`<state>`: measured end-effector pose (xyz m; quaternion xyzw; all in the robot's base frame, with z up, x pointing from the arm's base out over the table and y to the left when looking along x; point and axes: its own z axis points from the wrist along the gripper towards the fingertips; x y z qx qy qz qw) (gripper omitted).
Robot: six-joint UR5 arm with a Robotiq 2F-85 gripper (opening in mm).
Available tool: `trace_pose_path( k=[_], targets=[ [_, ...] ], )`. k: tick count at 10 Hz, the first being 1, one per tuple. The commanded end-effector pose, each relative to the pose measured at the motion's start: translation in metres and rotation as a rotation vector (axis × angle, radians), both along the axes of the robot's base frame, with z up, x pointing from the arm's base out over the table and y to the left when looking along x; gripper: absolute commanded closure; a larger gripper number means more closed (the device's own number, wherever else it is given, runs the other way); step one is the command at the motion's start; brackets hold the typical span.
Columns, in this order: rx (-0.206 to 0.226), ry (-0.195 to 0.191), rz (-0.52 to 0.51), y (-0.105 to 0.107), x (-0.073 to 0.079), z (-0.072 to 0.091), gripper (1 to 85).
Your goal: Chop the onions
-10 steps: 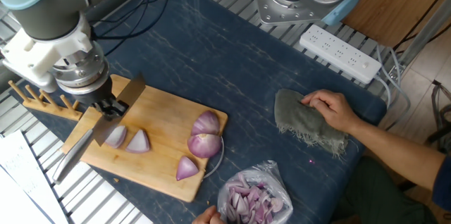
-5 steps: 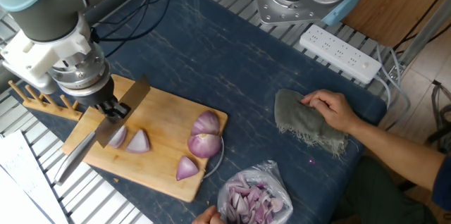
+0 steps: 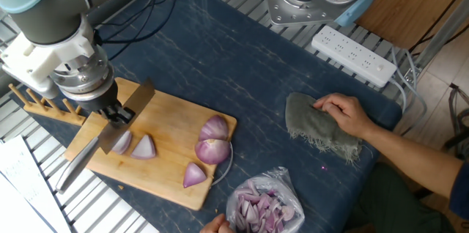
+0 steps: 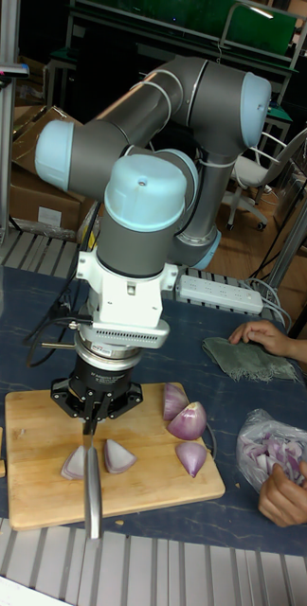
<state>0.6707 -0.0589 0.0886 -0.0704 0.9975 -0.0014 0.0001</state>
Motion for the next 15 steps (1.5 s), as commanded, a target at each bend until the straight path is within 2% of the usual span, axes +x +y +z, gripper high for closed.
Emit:
trace_pose_path(
  k=[1,15],
  targets=[
    [0.002,-0.01,0.004,-0.002,0.003,0.0015,84.7],
    [0.011,-0.019,-0.003,0.0033,0.0118,-0.0046,84.7]
  ],
)
